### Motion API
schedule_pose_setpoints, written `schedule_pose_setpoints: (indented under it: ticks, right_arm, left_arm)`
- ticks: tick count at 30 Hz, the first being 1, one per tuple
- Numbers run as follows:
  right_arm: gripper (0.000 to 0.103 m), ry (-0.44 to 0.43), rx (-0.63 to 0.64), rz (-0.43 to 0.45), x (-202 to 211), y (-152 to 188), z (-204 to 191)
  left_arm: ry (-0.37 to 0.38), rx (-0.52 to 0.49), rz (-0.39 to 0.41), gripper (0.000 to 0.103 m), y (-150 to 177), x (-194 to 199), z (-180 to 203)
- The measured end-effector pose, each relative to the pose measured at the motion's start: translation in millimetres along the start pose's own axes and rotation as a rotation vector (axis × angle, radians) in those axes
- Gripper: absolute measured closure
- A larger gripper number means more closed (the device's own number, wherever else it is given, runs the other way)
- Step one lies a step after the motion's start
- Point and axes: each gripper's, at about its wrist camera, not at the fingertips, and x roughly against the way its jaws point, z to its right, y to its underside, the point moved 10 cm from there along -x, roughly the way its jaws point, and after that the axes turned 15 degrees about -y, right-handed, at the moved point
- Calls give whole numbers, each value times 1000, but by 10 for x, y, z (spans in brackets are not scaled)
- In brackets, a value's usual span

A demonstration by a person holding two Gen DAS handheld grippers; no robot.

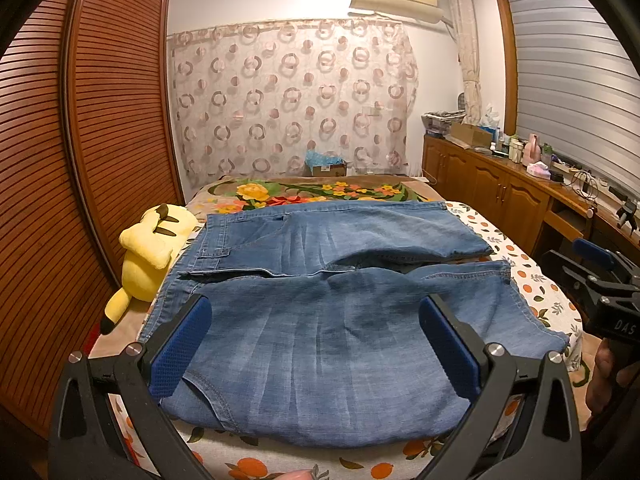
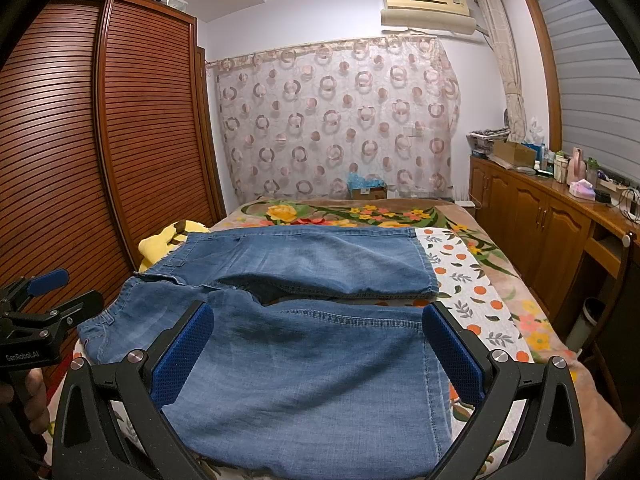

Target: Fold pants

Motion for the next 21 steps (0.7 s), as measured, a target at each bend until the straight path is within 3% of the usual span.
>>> schedule_pose_setpoints:
  ticks: [21]
  right_arm:
    - [0,-1,2,4,8,2,-15]
  left_arm:
    - [-2,0,4,0,1,7,4]
